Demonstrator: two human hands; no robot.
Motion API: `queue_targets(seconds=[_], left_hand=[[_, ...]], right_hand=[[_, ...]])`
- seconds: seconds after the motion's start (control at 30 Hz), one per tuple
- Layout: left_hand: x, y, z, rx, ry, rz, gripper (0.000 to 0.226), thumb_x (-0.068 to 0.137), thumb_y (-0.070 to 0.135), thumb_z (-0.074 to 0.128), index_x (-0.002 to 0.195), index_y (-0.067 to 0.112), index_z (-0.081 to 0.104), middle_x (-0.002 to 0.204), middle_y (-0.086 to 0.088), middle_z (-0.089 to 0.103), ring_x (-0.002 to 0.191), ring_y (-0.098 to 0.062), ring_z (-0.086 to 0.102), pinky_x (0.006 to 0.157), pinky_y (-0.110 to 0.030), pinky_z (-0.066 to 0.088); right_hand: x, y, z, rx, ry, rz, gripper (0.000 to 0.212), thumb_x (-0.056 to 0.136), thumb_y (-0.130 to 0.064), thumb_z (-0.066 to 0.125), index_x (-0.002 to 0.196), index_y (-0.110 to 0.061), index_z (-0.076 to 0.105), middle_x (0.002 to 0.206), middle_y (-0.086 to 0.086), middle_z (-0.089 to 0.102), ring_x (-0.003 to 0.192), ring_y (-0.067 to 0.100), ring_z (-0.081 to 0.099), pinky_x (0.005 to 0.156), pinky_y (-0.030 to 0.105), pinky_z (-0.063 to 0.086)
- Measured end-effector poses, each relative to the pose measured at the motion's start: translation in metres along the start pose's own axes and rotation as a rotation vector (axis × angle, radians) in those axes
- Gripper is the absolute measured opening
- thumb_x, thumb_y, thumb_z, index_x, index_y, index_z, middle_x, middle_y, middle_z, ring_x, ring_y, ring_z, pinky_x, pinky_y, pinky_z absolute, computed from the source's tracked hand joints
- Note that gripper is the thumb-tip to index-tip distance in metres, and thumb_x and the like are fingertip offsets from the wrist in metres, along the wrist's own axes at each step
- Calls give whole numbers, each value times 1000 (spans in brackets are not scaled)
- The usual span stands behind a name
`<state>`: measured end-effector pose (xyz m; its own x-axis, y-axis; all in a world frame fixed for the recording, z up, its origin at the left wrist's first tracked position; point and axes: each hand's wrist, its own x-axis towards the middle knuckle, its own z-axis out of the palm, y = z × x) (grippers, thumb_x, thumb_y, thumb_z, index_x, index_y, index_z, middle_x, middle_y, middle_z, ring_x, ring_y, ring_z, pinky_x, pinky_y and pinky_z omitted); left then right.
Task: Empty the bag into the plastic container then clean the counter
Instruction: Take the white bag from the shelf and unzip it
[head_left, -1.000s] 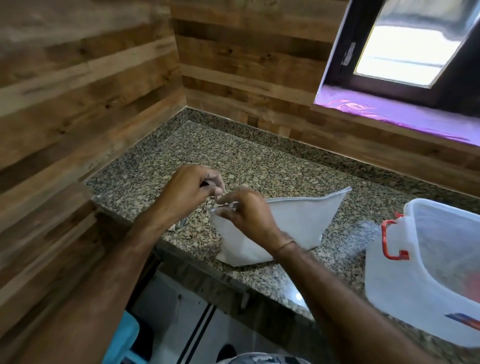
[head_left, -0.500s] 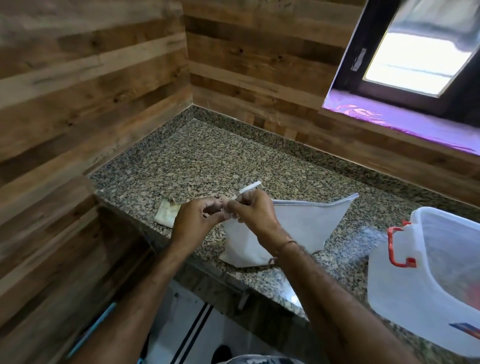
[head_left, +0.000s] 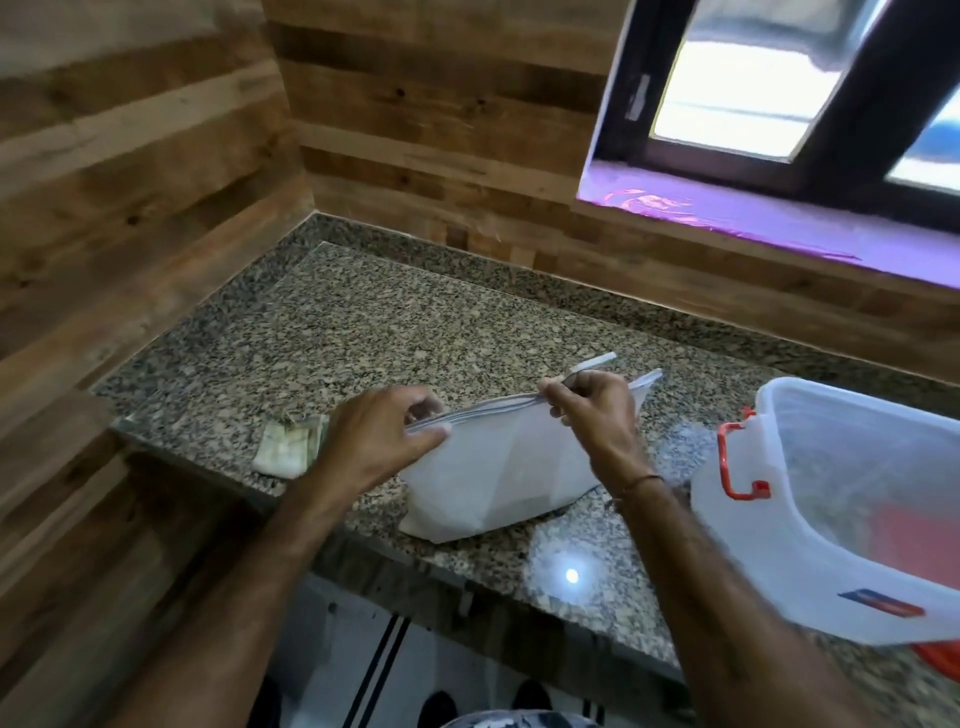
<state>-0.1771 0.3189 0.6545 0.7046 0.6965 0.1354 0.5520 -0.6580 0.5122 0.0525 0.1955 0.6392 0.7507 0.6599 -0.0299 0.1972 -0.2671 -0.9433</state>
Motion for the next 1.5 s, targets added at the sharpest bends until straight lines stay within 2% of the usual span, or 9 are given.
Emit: queue_targets(seconds=[0.17,0.4,0.57,0.9,0.97,1.07,1.17,1.3,1.5], left_hand=[[60,72,47,267,-61,156,38,85,63,68,88,25,68,85,7,69,83,-17,66,67,-31,47],[70,74,66,285,-76,162,41,88,53,68,72,17,55,70,6,63,72,-17,63,60,-29,37],[99,127,90,273,-130,223,38,88,65,62,90,28,67,84,10,68,83,-16,65,69,-31,42],[96,123,101,223,-54,304,42,98,47,60,68,20,49,60,6,45,58,-14,50,52,-29,38],[93,127,100,229,-40,294,40,98,46,60,69,23,47,60,8,45,60,-16,54,53,-28,34],[85,120,92,280,-19,245,26,95,47,64,82,24,64,81,9,70,75,-16,68,57,-26,36],[70,96,68,340,-69,95,32,89,56,68,87,24,67,83,8,69,76,-15,65,60,-28,37],[42,60,37,342,-138,-55,41,81,61,74,66,28,53,66,11,55,65,-9,53,55,-28,30],[5,24,21,235,-16,-141,28,85,46,78,94,20,77,99,2,76,84,-15,69,55,-23,34]], right_hand=[[4,5,-6,-96,13,-74,30,85,-31,83,69,-8,73,65,6,72,54,5,62,49,17,45],[42,41,-74,-80,235,-21,39,80,-42,80,62,-9,68,60,10,67,55,24,61,59,48,56],[55,40,-73,-96,172,-4,37,88,-31,79,62,-13,60,57,-1,54,54,13,46,53,28,38],[88,54,-99,56,382,210,40,91,-28,73,59,-14,54,59,-5,54,58,14,47,59,30,39],[87,54,-92,115,379,244,33,96,-26,68,67,-16,57,66,-3,58,64,17,51,60,29,41],[79,55,-82,329,354,275,17,105,-26,56,99,-10,60,89,3,65,71,15,58,55,27,45],[63,63,-78,475,207,247,30,107,-33,49,121,-7,53,86,1,60,71,11,55,61,27,46],[54,84,-80,502,53,117,34,103,-39,57,116,-8,61,86,-3,59,74,9,53,65,26,46],[57,93,-79,503,39,112,16,100,-27,64,85,-22,62,79,-6,56,70,7,47,60,23,40]])
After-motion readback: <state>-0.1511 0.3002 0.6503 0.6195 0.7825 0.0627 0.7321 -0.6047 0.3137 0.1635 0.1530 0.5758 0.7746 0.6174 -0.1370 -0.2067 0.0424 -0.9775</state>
